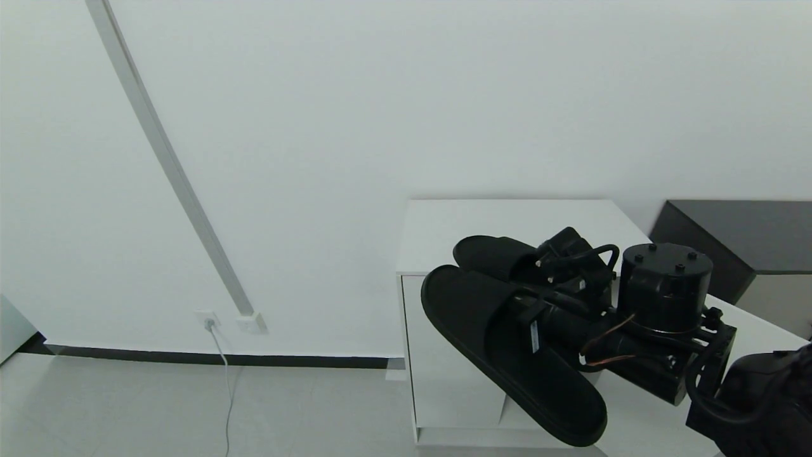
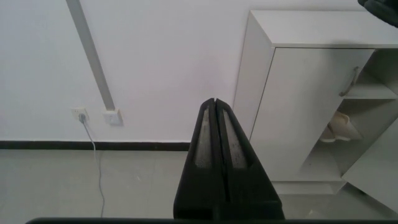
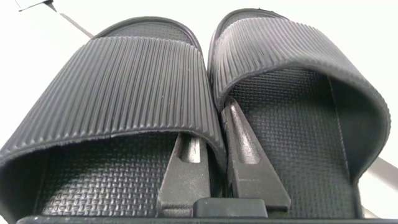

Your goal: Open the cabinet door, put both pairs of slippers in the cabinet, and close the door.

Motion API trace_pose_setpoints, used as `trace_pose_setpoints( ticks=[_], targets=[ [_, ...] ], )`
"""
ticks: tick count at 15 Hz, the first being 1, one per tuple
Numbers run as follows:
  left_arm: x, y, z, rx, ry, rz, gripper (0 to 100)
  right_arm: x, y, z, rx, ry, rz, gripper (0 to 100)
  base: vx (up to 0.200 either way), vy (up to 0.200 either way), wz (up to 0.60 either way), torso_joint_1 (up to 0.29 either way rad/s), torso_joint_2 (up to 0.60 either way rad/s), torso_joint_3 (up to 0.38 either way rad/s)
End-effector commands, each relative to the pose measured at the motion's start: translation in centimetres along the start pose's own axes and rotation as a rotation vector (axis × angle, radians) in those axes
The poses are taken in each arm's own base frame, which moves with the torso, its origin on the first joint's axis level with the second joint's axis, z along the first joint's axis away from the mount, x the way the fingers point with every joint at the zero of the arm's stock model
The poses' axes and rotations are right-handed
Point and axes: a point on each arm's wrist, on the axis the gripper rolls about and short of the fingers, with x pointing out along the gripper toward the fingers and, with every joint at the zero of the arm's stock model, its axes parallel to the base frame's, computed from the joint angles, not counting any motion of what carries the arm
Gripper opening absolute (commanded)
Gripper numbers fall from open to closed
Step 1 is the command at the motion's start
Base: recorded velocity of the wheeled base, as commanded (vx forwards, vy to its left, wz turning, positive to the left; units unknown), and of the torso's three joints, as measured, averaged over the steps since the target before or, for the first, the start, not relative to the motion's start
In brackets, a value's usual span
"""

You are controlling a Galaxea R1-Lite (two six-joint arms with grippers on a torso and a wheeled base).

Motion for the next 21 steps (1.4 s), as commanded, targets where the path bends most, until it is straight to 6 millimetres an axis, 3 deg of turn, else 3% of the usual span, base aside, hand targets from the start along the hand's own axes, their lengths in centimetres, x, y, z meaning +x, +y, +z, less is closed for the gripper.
trace_pose_setpoints(
  ticks=[1, 6, 21],
  targets=[
    [0.01, 0.0, 0.0, 0.0, 0.001, 0.0, 0, 0.07, 0.02, -0.12, -0.001, 0.004, 0.0, 0, 0.0, 0.0, 0.0, 0.0, 0.0, 0.0],
    [0.01, 0.0, 0.0, 0.0, 0.001, 0.002, 0, 0.08, 0.07, -0.21, -0.001, 0.008, 0.002, 0, 0.0, 0.0, 0.0, 0.0, 0.0, 0.0],
    [0.01, 0.0, 0.0, 0.0, 0.001, 0.0, 0, -0.3, -0.15, -0.48, 0.001, 0.018, -0.004, 0, 0.0, -0.2, 0.0, 0.002, 0.0, 0.003]
  ],
)
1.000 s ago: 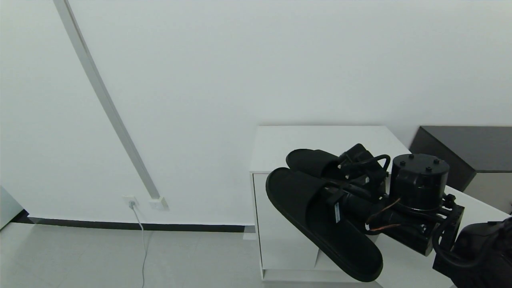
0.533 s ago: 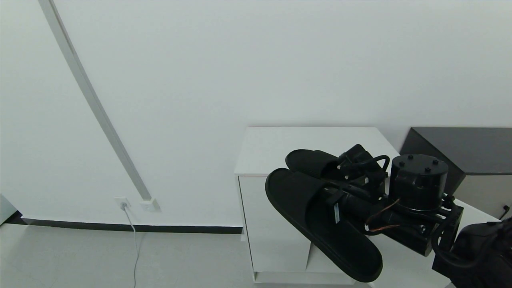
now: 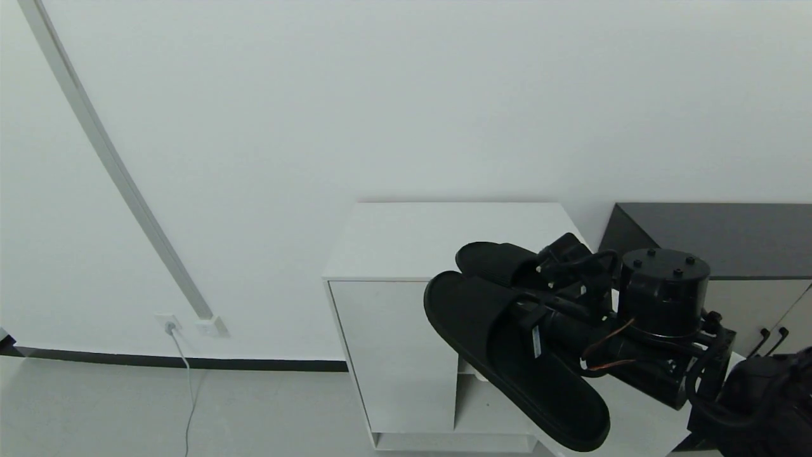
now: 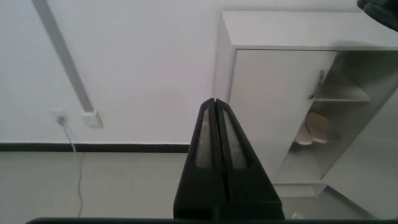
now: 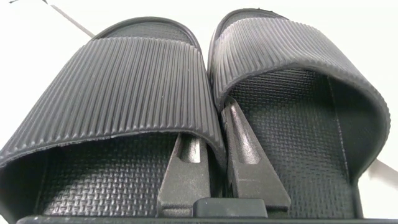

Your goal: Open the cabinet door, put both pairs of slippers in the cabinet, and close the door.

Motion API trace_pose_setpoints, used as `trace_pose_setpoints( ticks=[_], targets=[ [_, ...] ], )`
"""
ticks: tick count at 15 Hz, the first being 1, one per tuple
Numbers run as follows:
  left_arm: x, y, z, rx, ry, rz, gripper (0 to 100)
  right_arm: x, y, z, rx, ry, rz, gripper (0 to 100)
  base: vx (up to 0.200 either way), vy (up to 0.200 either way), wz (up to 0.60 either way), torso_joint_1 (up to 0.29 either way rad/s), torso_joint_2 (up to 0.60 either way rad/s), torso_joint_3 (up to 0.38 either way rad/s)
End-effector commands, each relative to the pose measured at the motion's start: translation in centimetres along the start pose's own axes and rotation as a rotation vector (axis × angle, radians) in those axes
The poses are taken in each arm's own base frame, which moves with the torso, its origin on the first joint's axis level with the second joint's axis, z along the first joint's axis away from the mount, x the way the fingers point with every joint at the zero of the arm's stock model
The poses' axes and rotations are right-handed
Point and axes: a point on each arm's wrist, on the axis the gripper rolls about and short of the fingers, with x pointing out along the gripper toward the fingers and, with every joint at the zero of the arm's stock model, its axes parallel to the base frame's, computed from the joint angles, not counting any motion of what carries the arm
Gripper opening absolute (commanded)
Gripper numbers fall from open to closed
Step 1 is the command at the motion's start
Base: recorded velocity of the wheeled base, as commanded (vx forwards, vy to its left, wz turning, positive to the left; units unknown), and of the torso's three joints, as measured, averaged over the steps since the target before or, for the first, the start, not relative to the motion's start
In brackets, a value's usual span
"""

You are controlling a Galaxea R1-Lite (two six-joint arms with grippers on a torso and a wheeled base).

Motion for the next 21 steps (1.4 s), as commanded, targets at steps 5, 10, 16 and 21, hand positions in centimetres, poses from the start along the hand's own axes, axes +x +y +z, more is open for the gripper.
trace_pose_setpoints(
  ticks=[5, 10, 16, 21],
  targets=[
    [0.01, 0.0, 0.0, -0.001, 0.001, 0.001, 0, -0.27, -0.26, -0.01, -0.001, -0.001, -0.009, 0, 0.0, -0.04, 0.0, 0.001, 0.0, 0.001],
    [0.01, 0.0, 0.0, -0.001, 0.001, 0.001, 0, -0.29, -1.07, -0.26, 0.0, 0.008, -0.034, 0, 0.0, 0.0, 0.0, 0.0, 0.0, 0.0],
    [0.01, 0.0, 0.0, -0.002, 0.001, 0.001, 0, -0.22, -1.04, -0.55, -0.003, 0.019, -0.033, 0, 0.0, 0.0, -0.1, 0.0, 0.0, 0.002],
    [0.01, 0.0, 0.0, -0.001, 0.001, 0.001, 0, -0.2, -1.04, -0.51, -0.003, 0.018, -0.033, 0, 0.0, 0.0, -0.12, 0.0, 0.0, 0.0]
  ],
)
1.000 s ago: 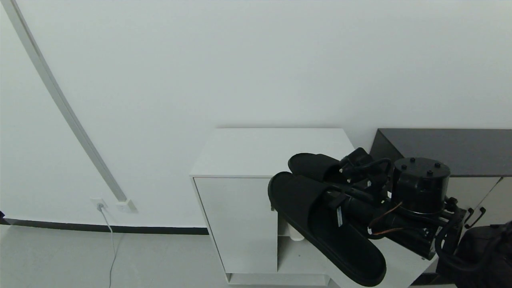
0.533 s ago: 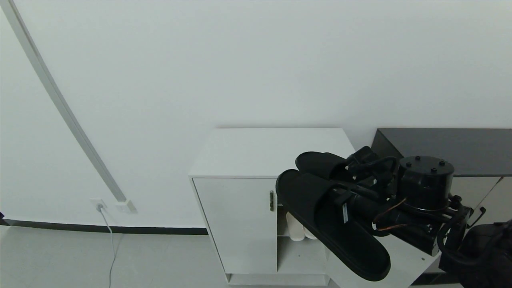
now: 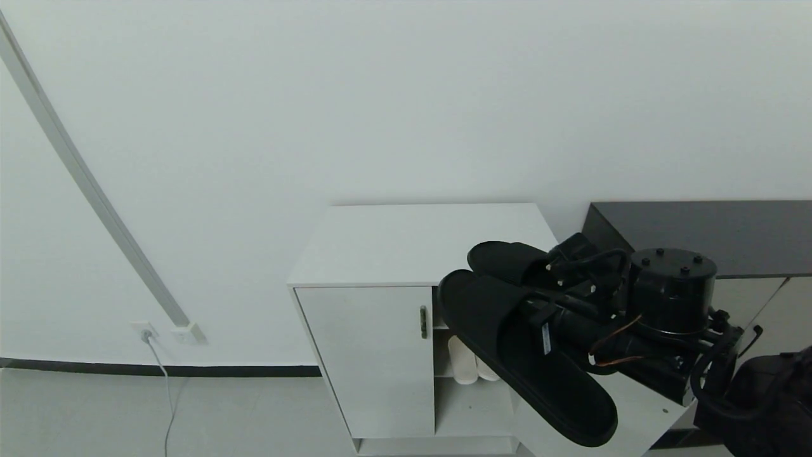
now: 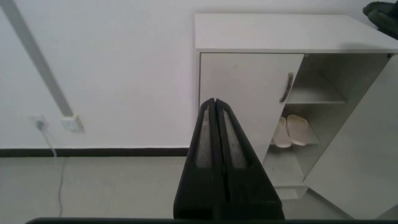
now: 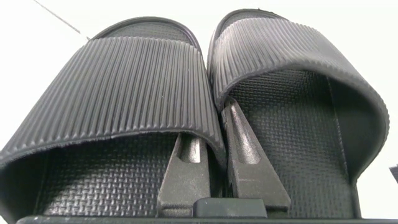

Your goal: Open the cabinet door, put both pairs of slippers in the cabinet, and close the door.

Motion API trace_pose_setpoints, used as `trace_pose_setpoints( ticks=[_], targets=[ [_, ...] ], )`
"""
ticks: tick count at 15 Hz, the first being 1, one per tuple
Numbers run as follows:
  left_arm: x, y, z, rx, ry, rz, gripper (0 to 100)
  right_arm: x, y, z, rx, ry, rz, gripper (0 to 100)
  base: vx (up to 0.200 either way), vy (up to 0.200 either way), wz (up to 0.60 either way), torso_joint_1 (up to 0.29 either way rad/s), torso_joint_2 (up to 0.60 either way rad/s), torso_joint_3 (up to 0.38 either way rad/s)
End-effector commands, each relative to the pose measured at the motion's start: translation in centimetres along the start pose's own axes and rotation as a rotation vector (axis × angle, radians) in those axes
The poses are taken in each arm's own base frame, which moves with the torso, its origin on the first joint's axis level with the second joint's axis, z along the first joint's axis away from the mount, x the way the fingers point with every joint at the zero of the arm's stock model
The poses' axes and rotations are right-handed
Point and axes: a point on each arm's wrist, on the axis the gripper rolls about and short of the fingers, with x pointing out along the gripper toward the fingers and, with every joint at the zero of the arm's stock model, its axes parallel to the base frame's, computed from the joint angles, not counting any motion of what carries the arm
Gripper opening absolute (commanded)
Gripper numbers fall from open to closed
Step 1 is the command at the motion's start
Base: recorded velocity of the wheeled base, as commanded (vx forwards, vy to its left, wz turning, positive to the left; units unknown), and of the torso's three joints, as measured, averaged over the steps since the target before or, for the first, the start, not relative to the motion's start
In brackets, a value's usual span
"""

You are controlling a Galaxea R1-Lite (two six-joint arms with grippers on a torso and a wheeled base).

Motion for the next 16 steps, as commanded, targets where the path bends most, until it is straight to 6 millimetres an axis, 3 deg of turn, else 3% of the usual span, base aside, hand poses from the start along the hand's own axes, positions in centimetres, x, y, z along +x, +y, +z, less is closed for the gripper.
trace_pose_setpoints(
  ticks=[1, 16],
  targets=[
    [0.01, 0.0, 0.0, -0.001, 0.002, 0.0, 0, 0.04, 0.02, -0.03, -0.001, 0.001, 0.001, 0, 0.0, 0.0, 0.0, 0.0, 0.0, 0.0],
    [0.01, 0.0, 0.0, -0.001, 0.002, 0.0, 0, -0.16, 0.2, -0.38, 0.001, 0.003, 0.05, 0, 0.0, 0.0, 0.0, -0.008, 0.02, 0.01]
  ],
)
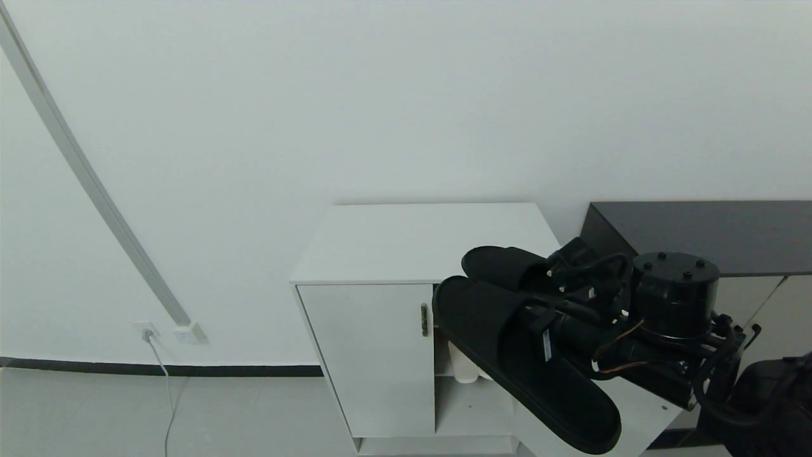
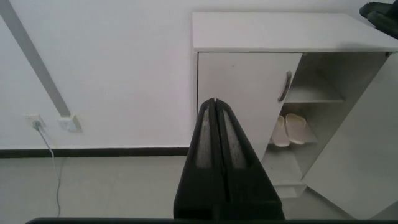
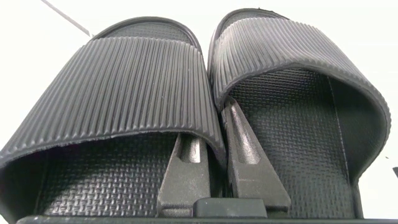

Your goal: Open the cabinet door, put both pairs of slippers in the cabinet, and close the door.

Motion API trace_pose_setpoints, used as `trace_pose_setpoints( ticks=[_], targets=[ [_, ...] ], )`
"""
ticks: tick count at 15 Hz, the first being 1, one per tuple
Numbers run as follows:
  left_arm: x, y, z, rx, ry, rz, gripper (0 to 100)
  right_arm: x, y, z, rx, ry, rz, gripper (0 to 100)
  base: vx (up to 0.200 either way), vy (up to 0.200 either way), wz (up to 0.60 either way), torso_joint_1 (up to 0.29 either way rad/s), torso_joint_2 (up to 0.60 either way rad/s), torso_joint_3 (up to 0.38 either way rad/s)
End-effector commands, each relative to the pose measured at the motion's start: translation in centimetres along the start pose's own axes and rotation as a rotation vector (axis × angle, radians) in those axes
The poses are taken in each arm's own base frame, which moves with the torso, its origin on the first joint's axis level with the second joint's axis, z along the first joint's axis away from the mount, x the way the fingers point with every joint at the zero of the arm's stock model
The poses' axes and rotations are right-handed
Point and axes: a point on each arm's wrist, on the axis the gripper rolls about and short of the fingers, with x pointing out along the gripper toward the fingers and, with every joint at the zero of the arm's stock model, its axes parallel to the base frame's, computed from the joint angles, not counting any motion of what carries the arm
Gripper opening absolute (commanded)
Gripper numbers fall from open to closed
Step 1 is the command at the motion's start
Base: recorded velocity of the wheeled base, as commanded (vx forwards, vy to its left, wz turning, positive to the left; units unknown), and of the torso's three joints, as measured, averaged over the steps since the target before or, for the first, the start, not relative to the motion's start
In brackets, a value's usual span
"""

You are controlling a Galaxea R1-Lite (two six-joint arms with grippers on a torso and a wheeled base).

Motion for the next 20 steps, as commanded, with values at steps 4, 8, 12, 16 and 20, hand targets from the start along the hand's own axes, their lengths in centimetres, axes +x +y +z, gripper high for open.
trace_pose_setpoints(
  ticks=[4, 8, 12, 16, 20],
  targets=[
    [0.01, 0.0, 0.0, 0.0, 0.002, 0.0, 0, 0.0, 0.08, -0.1, -0.001, 0.002, 0.002, 0, 0.0, 0.0, 0.0, -0.146, 0.34, 0.177],
    [0.01, 0.0, 0.0, -0.002, 0.002, 0.0, 0, 0.12, 0.09, -0.26, -0.002, 0.008, 0.003, 0, 0.0, 0.0, 0.0, -0.156, 0.36, 0.199],
    [0.01, 0.0, 0.0, -0.002, 0.002, 0.0, 0, 0.32, 0.1, -0.39, -0.002, -0.01, 0.001, 0, 0.0, 0.0, 0.0, -0.163, 0.38, 0.215],
    [0.01, 0.0, 0.0, -0.002, 0.002, 0.0, 0, 0.41, 0.06, -0.44, -0.002, -0.013, -0.002, 0, 0.0, 0.0, 0.0, -0.206, 0.48, 0.266],
    [0.01, 0.0, 0.0, -0.002, 0.002, 0.0, 0, 0.42, 0.11, -0.52, -0.002, -0.01, 0.0, 0, 0.0, 0.0, 0.0, -0.227, 0.55, 0.32]
  ],
)
